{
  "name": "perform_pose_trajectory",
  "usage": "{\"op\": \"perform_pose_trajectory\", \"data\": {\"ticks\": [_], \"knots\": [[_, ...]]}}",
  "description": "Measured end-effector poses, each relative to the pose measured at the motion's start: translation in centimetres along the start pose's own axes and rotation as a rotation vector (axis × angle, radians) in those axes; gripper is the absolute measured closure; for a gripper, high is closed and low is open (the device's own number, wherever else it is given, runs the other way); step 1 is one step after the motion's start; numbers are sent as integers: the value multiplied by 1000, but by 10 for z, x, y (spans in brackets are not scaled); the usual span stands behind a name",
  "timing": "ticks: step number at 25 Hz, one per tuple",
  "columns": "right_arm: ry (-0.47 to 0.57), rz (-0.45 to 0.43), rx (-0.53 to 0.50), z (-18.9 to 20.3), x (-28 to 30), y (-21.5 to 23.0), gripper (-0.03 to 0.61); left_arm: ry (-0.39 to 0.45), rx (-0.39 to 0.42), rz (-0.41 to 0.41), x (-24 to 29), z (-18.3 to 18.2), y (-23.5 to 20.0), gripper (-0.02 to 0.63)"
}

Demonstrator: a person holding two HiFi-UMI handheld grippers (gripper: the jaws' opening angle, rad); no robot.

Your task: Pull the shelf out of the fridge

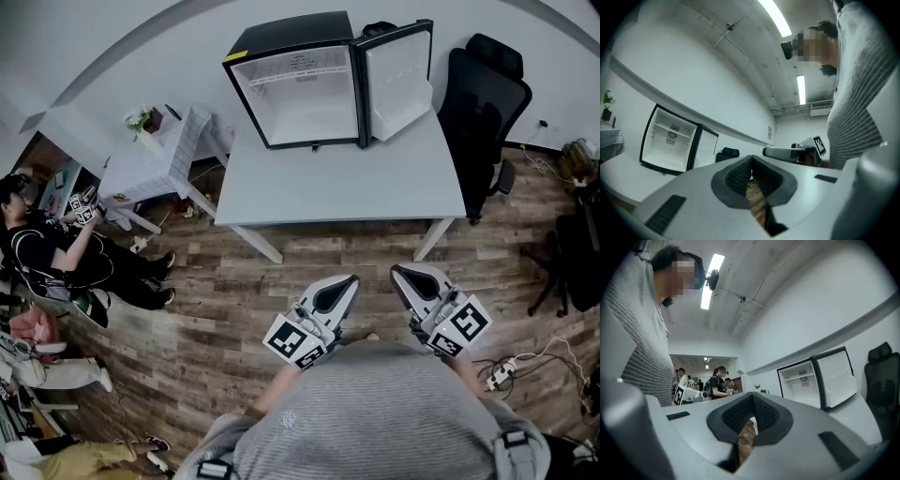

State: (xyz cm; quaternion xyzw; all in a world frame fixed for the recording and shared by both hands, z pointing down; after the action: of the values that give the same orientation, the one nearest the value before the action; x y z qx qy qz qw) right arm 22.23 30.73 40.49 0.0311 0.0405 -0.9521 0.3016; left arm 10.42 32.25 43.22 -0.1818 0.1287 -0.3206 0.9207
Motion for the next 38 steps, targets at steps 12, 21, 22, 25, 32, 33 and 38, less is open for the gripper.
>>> {"op": "perform_pose_trajectory", "data": {"ticks": [12, 21, 22, 25, 32, 33, 38], "knots": [[7, -25, -39, 4, -1, -2, 565, 1, 3, -8, 4, 5, 1, 603], [6, -11, -27, 6, -5, 9, 565, 2, 1, -12, 11, 7, 2, 603], [5, -12, -26, 6, -5, 9, 565, 1, 1, -13, 12, 8, 3, 603], [3, -18, -26, 7, -7, 11, 565, -3, 1, -15, 15, 10, 5, 603], [2, -27, -30, 8, -10, 16, 565, -6, 6, -21, 21, 12, 9, 603], [3, -30, -32, 8, -10, 16, 565, -6, 7, -23, 21, 12, 9, 603], [-2, -42, -41, 8, -9, 17, 565, -8, 12, -30, 23, 11, 8, 603]]}}
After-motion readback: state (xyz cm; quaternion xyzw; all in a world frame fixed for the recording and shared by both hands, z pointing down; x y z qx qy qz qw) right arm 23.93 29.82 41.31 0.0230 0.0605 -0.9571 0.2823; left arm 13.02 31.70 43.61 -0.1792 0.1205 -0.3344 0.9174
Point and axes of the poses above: the fingertips, and each gripper's own axes: x forward along the fingers, y to its right, z out of its underside, the point moved 3 cm from there along -x, backward along the fingers, and after that the axes turned 13 degrees about -x, right-handed, at the moved point
